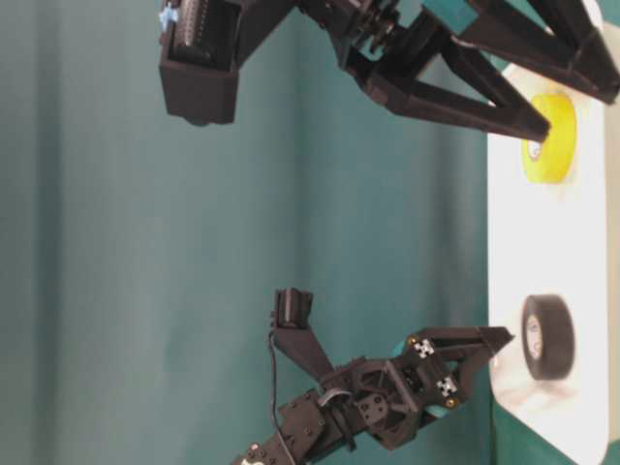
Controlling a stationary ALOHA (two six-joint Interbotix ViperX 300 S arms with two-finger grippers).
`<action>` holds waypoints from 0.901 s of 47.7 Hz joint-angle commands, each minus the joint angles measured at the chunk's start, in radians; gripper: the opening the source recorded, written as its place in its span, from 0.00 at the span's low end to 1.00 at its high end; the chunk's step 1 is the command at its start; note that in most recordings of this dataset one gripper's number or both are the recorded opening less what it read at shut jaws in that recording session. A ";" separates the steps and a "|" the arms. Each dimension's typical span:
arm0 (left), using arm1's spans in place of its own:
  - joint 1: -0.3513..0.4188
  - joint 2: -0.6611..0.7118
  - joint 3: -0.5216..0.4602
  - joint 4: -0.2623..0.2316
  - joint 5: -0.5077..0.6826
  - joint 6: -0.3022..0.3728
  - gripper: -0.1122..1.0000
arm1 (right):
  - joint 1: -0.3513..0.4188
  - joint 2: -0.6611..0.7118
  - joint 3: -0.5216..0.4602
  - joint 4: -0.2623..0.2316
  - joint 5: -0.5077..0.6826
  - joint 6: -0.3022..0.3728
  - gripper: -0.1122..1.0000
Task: Put the tape alternately from left to right into the white case.
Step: 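Place the black roll in the tray's upper left area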
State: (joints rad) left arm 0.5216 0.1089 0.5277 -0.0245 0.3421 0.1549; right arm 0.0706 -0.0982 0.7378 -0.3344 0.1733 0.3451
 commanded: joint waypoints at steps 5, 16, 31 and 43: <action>-0.009 -0.054 0.005 0.002 0.003 0.003 0.73 | 0.003 -0.025 -0.011 -0.003 -0.008 -0.002 0.87; -0.014 -0.095 0.038 0.002 0.003 0.002 0.98 | 0.003 -0.023 -0.012 -0.003 -0.008 -0.002 0.87; -0.081 -0.114 0.069 0.002 0.003 0.003 0.98 | 0.003 -0.025 -0.012 -0.003 -0.008 -0.002 0.87; -0.204 -0.147 0.104 0.002 0.002 0.002 0.98 | 0.003 -0.023 -0.009 -0.003 -0.009 -0.002 0.87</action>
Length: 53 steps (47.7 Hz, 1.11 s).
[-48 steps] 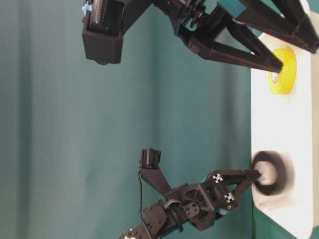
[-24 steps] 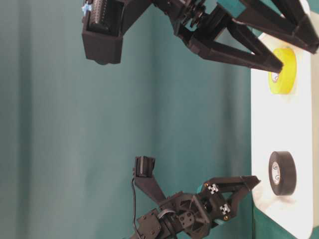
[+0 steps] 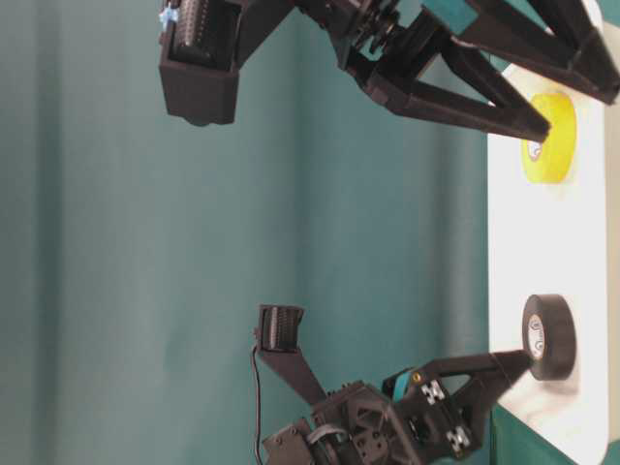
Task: Put the tape alternately from left to right into the white case.
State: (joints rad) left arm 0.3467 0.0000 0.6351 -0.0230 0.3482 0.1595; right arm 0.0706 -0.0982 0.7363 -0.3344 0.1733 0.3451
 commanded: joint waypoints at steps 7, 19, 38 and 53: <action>-0.092 -0.069 0.025 0.000 -0.005 -0.005 0.98 | 0.003 -0.025 -0.008 -0.003 -0.008 -0.002 0.87; -0.172 -0.098 0.061 -0.002 -0.011 -0.006 0.98 | 0.003 -0.023 -0.008 -0.003 -0.008 -0.002 0.87; -0.304 -0.103 0.092 -0.003 -0.011 -0.011 0.97 | 0.003 -0.017 -0.009 -0.003 -0.008 -0.002 0.87; -0.353 -0.103 0.094 -0.003 -0.011 -0.052 0.97 | 0.003 -0.017 -0.009 -0.003 -0.008 -0.002 0.87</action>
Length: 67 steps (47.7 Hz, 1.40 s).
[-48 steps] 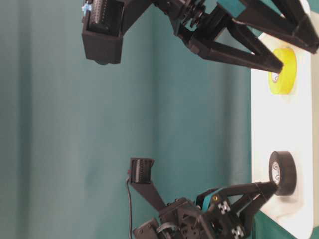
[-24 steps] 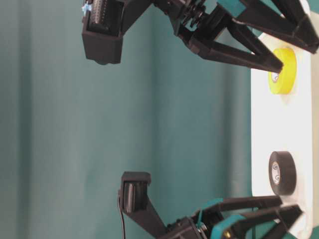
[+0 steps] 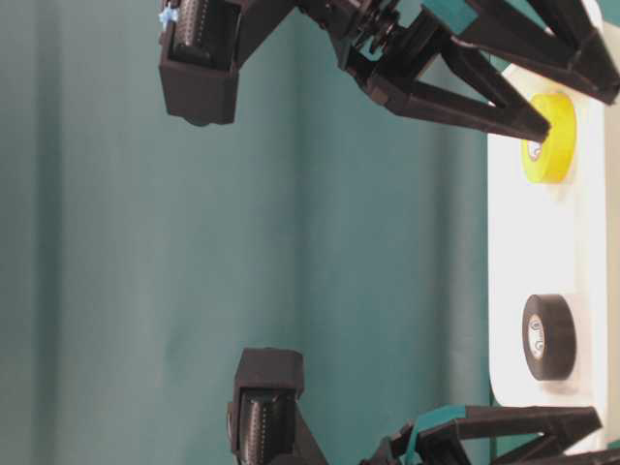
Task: Put the tape alternately from left to right into the white case.
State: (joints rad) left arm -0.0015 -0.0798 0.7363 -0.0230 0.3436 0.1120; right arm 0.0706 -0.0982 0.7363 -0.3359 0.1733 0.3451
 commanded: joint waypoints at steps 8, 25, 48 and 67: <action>-0.005 -0.021 -0.008 -0.003 -0.006 -0.011 0.97 | 0.003 -0.015 -0.008 -0.002 -0.008 -0.002 0.87; -0.006 -0.017 -0.005 -0.003 -0.006 -0.011 0.97 | 0.003 -0.015 -0.009 -0.002 -0.008 -0.002 0.87; -0.005 -0.017 -0.005 -0.003 -0.006 -0.011 0.97 | 0.060 0.037 -0.061 -0.002 -0.074 0.000 0.87; -0.005 -0.017 -0.002 -0.005 -0.006 -0.011 0.97 | 0.103 0.156 -0.170 0.005 -0.067 0.003 0.87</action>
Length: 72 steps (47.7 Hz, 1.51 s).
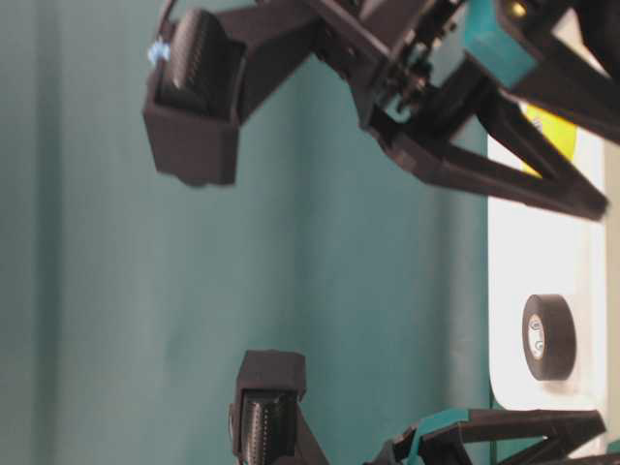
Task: Put the tape alternately from left to right into the white case.
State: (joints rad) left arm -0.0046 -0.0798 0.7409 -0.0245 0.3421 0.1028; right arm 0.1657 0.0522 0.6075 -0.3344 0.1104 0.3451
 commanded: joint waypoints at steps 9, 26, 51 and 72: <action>-0.002 -0.020 0.003 -0.003 -0.005 -0.002 0.97 | 0.020 0.054 -0.091 0.003 -0.005 0.003 0.87; -0.002 -0.026 0.015 -0.003 -0.005 -0.003 0.97 | 0.031 0.147 -0.155 0.011 -0.011 0.034 0.87; -0.002 -0.026 0.012 -0.003 -0.005 -0.012 0.97 | 0.043 0.222 -0.201 0.009 -0.005 0.071 0.87; -0.002 -0.026 0.014 -0.003 -0.005 -0.025 0.97 | 0.044 0.272 -0.229 0.009 0.012 0.071 0.86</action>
State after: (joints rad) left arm -0.0046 -0.0813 0.7655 -0.0245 0.3421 0.0798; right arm 0.2071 0.3390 0.3958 -0.3267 0.1181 0.4172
